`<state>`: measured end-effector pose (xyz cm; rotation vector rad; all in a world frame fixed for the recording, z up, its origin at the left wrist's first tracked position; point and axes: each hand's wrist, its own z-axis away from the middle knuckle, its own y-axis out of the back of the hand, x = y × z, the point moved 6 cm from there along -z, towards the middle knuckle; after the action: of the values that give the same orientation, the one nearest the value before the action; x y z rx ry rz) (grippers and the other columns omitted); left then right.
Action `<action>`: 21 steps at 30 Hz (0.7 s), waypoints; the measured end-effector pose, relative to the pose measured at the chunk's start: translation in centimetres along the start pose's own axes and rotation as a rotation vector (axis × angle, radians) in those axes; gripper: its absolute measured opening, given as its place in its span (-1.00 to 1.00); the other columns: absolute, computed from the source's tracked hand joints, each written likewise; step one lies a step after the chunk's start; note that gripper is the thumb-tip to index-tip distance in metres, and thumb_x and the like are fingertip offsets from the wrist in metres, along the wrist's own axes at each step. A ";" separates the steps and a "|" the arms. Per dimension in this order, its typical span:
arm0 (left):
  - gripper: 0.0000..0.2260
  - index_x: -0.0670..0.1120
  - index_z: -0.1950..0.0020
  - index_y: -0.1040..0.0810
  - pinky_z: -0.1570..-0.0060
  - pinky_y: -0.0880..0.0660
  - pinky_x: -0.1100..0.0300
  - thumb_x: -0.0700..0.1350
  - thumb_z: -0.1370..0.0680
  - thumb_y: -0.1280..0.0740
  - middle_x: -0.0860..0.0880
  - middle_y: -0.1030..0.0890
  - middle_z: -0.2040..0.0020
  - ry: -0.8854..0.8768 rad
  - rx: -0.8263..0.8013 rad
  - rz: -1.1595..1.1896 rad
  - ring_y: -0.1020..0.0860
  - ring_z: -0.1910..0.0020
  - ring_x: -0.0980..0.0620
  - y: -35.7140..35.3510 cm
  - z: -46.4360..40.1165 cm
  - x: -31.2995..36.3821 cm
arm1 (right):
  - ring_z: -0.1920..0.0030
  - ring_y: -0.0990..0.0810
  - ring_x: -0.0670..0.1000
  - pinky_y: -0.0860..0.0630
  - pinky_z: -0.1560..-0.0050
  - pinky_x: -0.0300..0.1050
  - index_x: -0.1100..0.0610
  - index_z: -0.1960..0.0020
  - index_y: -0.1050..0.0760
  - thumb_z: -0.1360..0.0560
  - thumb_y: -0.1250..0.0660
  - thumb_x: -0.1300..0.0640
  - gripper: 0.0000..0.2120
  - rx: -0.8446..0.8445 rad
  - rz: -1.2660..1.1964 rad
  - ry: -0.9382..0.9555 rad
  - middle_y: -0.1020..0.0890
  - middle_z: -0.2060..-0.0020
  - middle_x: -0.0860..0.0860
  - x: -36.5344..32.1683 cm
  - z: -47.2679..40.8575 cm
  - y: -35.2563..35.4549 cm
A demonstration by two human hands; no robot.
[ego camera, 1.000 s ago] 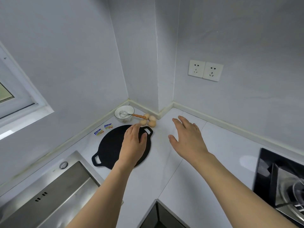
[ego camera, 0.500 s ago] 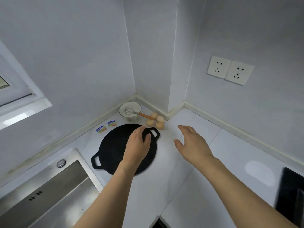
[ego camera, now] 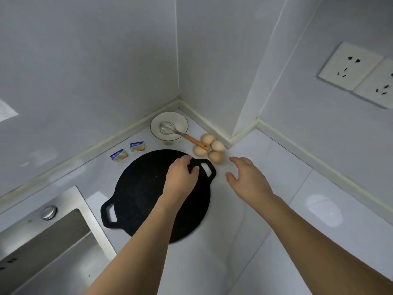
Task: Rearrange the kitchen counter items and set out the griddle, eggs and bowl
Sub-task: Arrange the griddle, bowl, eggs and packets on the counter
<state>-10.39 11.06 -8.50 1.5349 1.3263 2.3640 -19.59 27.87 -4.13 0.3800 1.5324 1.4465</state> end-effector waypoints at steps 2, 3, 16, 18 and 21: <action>-0.56 -0.05 -0.44 -0.37 -0.22 -0.48 0.09 -0.01 -0.59 -0.31 -0.02 -0.50 -0.30 -0.031 -0.011 -0.031 -0.48 -0.25 0.03 -0.7 -1.4 -0.3 | -0.28 -0.45 0.10 -0.45 -0.21 0.02 0.11 -0.46 -0.29 -0.58 -0.21 0.01 -0.52 -0.004 0.027 0.014 -0.40 -0.36 0.07 0.0 -1.5 -0.9; -0.56 -0.06 -0.44 -0.37 -0.23 -0.47 0.07 0.00 -0.58 -0.31 -0.03 -0.50 -0.30 -0.046 -0.015 -0.058 -0.48 -0.24 0.01 -1.1 -2.2 -0.7 | -0.25 -0.47 0.12 -0.46 -0.17 0.03 0.12 -0.44 -0.30 -0.58 -0.22 0.01 -0.53 -0.011 0.050 0.025 -0.41 -0.34 0.08 0.0 -2.4 -1.5; -0.61 -0.12 -0.30 -0.42 -0.01 -0.52 0.00 -0.01 -0.54 -0.37 -0.10 -0.47 -0.28 -0.177 0.019 -0.139 -0.53 -0.15 -0.10 -4.6 -8.1 -1.6 | -0.04 -0.51 0.19 -0.49 0.07 0.02 0.14 -0.28 -0.43 -0.52 -0.32 0.02 -0.62 0.032 0.164 0.130 -0.47 -0.18 0.11 0.3 -9.1 -6.0; -0.61 -0.12 -0.29 -0.43 0.05 -0.52 0.02 0.01 -0.53 -0.37 -0.10 -0.48 -0.26 -0.191 0.015 -0.155 -0.56 -0.09 -0.10 -4.9 -8.6 -1.6 | 0.01 -0.53 0.17 -0.45 0.12 -0.03 0.16 -0.21 -0.46 -0.50 -0.34 0.02 -0.65 0.058 0.199 0.136 -0.50 -0.12 0.11 0.3 -9.5 -6.3; -0.61 -0.12 -0.28 -0.44 0.05 -0.52 0.00 0.05 -0.54 -0.35 -0.09 -0.52 -0.21 -0.209 0.002 -0.202 -0.58 -0.06 -0.08 -5.4 -9.3 -1.7 | 0.10 -0.56 0.17 -0.36 0.19 -0.09 0.18 -0.13 -0.50 -0.47 -0.38 0.04 -0.69 0.116 0.219 0.147 -0.54 -0.01 0.11 0.3 -10.1 -6.6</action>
<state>-18.73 7.85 -14.71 1.5184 1.3635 2.0242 -25.23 20.49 -11.77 0.5347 1.7417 1.5874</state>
